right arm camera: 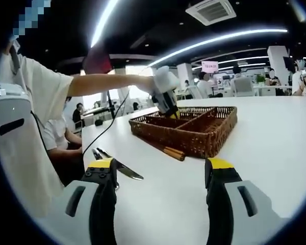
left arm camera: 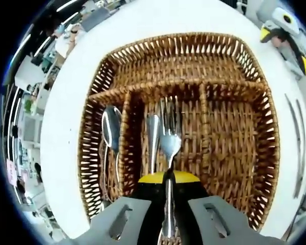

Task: Arrange the knives, forks, and spoons in their matching storage slots by inserting each utensil handle-first until every utensil is classified and aligned in the correct compartment

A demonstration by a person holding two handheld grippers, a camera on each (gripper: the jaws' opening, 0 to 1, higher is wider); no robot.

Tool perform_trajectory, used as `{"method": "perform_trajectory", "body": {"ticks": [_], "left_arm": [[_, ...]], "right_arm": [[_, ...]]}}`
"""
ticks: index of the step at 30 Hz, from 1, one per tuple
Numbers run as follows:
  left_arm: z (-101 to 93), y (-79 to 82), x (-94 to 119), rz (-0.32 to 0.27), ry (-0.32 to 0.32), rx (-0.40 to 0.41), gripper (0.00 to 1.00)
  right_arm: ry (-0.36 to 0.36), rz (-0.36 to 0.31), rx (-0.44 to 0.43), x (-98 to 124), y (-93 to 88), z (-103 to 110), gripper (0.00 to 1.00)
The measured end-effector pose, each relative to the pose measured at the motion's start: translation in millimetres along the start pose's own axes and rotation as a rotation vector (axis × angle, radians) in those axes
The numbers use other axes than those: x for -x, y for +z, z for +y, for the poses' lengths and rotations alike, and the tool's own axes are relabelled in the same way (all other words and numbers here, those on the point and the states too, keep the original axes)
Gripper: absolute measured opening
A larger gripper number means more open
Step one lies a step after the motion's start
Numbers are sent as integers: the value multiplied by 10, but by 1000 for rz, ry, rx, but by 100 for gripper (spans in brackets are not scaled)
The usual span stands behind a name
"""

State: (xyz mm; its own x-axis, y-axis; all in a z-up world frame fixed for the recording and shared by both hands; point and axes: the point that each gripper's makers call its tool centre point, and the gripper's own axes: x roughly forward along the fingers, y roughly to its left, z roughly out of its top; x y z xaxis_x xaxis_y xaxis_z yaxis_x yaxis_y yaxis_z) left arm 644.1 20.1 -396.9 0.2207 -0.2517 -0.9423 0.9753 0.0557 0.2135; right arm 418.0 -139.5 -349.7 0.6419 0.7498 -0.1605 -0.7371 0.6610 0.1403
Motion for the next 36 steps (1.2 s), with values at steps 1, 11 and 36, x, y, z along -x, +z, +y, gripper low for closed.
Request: {"method": "perform_trajectory", "body": {"ticks": [1, 11, 36], "left_arm": [[3, -1, -3, -3, 1, 5, 3], [19, 7, 2, -36, 4, 24, 5], [153, 4, 147, -98, 61, 63, 23]], "right_arm": [[0, 1, 0, 0, 0, 1, 73], [1, 3, 8, 0, 7, 12, 73], [-9, -9, 16, 35, 61, -5, 73]]}}
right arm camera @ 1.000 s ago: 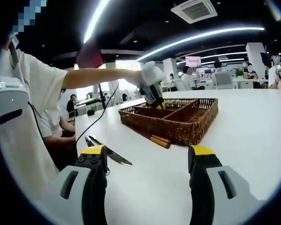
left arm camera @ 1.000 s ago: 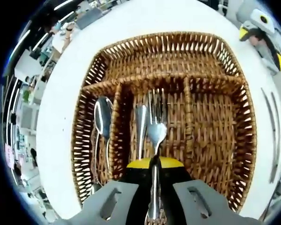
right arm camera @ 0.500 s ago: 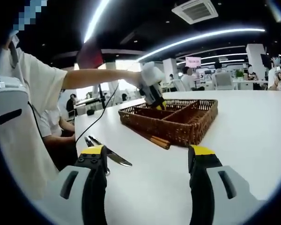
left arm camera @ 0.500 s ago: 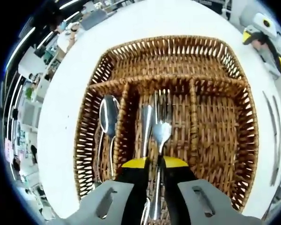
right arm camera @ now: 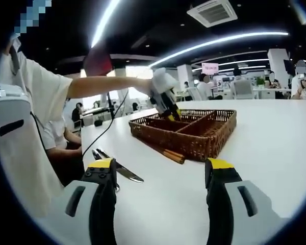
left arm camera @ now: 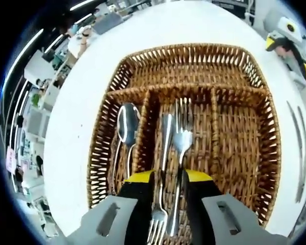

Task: Arrange the knives, forks, and spoons in their matching storage slots by inserting each utensil handle-first until every utensil is classified and aligned in the correct compartment

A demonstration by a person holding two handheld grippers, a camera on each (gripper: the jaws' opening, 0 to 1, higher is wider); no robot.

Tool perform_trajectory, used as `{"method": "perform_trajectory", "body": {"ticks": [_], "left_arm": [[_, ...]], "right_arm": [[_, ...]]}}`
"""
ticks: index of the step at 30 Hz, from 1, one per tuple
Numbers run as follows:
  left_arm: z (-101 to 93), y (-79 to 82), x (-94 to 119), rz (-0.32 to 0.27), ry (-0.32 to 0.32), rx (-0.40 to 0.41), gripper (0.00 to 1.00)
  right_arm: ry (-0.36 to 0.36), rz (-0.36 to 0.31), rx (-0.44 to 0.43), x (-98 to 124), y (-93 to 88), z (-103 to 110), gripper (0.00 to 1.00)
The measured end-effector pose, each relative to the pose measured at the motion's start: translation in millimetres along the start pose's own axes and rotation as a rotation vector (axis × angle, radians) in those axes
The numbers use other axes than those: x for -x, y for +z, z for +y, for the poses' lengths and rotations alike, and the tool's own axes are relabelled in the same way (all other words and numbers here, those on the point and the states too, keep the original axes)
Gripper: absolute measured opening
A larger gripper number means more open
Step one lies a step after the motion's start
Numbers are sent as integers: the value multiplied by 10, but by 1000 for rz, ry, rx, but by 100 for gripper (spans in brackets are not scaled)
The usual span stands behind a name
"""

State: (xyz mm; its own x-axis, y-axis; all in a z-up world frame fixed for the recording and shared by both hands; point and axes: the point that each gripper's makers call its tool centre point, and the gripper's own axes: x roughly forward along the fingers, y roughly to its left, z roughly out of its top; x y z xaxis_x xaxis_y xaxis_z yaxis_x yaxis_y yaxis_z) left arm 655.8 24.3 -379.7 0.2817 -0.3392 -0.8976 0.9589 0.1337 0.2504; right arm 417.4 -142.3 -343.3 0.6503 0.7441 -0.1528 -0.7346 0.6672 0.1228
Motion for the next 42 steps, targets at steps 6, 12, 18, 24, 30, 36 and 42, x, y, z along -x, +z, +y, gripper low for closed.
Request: {"method": "perform_trajectory", "body": {"ticks": [6, 12, 18, 24, 30, 36, 42], "left_arm": [[47, 26, 88, -19, 27, 23, 27], [40, 64, 198, -50, 48, 29, 32], [13, 125, 293, -101, 59, 72, 34], [-6, 138, 412, -141, 95, 112, 37], [-47, 219, 624, -234, 180, 167, 37], [-227, 228, 711, -264, 168, 206, 38], [-349, 234, 775, -307, 185, 223, 45]], "right_arm": [[6, 3, 5, -19, 2, 24, 73], [7, 3, 9, -30, 18, 35, 73], [7, 0, 21, -36, 40, 52, 74], [-8, 5, 37, -25, 47, 43, 74], [-6, 6, 41, -33, 53, 51, 74], [0, 1, 45, -45, 57, 69, 74], [3, 1, 43, -37, 37, 80, 74]]}}
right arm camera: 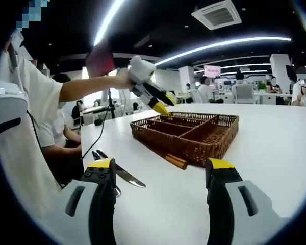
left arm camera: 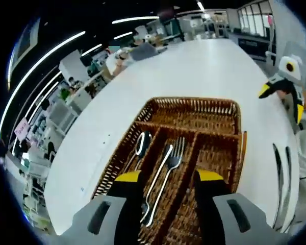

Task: Arrange the knives, forks, and spoons in their matching storage slots by inserting each utensil handle-first until every utensil is classified and aligned in the correct compartment

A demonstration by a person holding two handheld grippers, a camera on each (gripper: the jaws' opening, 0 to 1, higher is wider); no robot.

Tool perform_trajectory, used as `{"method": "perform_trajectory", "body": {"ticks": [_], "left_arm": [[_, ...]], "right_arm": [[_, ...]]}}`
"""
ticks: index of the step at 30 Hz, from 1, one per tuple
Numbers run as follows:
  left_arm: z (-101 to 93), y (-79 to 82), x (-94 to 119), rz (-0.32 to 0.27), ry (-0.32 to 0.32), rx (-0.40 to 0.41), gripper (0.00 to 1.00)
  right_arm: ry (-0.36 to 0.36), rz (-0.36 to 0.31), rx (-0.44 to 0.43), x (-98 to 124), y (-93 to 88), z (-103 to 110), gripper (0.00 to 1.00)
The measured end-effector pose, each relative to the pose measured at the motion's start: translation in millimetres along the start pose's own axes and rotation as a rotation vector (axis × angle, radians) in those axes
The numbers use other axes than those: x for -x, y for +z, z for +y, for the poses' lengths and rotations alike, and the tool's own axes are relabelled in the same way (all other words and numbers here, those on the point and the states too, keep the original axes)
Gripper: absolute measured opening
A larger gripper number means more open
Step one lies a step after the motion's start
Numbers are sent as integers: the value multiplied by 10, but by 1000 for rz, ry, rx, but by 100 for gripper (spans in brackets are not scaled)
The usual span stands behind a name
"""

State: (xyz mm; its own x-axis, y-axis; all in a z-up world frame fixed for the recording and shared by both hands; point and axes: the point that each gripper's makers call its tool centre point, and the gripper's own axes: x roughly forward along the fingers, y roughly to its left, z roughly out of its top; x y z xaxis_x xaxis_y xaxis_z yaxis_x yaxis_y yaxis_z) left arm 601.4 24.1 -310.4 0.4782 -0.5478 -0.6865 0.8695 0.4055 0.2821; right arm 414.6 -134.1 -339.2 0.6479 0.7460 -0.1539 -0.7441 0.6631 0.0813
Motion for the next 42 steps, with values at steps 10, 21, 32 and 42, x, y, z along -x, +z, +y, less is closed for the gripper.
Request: {"method": "perform_trajectory", "body": {"ticks": [10, 21, 32, 42], "left_arm": [[-230, -88, 131, -34, 0, 34, 50], [-402, -143, 272, -52, -5, 55, 51], [-490, -224, 369, -63, -1, 85, 51], [-604, -145, 466, -109, -3, 123, 52]], "right_arm": [[11, 5, 1, -28, -16, 28, 74], [20, 1, 9, -49, 34, 66, 74], [29, 6, 15, -74, 42, 95, 74], [32, 9, 18, -73, 46, 105, 74]]}}
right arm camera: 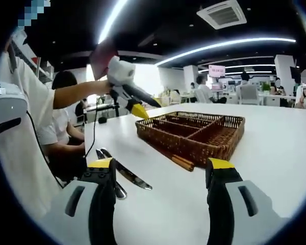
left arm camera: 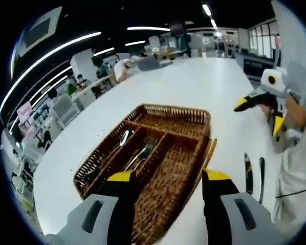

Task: Arrange the knives, forks, and spoons in their matching storage slots by inserting each utensil handle-first until every utensil is classified and aligned in the correct compartment

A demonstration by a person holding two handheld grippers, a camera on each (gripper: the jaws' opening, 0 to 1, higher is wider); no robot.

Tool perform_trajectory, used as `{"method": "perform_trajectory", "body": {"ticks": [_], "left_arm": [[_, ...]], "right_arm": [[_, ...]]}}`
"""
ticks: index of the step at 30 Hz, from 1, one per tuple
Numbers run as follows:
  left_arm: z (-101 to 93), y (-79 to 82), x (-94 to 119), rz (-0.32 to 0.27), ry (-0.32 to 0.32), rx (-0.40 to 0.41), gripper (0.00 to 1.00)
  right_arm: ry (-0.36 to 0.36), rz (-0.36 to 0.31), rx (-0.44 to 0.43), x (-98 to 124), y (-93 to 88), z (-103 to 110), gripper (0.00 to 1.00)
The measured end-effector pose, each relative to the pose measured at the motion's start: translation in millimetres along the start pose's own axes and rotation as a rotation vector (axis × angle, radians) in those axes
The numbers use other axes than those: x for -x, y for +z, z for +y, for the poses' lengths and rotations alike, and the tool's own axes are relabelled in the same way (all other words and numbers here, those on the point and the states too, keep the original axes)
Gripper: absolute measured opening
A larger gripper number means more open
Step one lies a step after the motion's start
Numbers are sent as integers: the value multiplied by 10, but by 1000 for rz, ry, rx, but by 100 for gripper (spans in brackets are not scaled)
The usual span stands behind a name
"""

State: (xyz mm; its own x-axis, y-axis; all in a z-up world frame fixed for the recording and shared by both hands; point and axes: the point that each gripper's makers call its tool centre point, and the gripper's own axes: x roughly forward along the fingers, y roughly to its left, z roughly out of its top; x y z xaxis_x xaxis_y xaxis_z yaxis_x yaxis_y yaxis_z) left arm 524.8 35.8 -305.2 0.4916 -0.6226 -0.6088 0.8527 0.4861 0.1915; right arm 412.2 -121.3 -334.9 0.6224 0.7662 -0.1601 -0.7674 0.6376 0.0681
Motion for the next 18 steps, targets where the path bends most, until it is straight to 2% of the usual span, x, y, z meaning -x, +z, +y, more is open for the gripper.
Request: {"method": "perform_trajectory", "body": {"ticks": [10, 18], "left_arm": [[-96, -94, 35, -9, 5, 25, 53], [-149, -183, 66, -26, -7, 74, 53]], "right_arm": [[3, 10, 9, 1, -15, 14, 74], [1, 12, 9, 15, -28, 23, 74]]}}
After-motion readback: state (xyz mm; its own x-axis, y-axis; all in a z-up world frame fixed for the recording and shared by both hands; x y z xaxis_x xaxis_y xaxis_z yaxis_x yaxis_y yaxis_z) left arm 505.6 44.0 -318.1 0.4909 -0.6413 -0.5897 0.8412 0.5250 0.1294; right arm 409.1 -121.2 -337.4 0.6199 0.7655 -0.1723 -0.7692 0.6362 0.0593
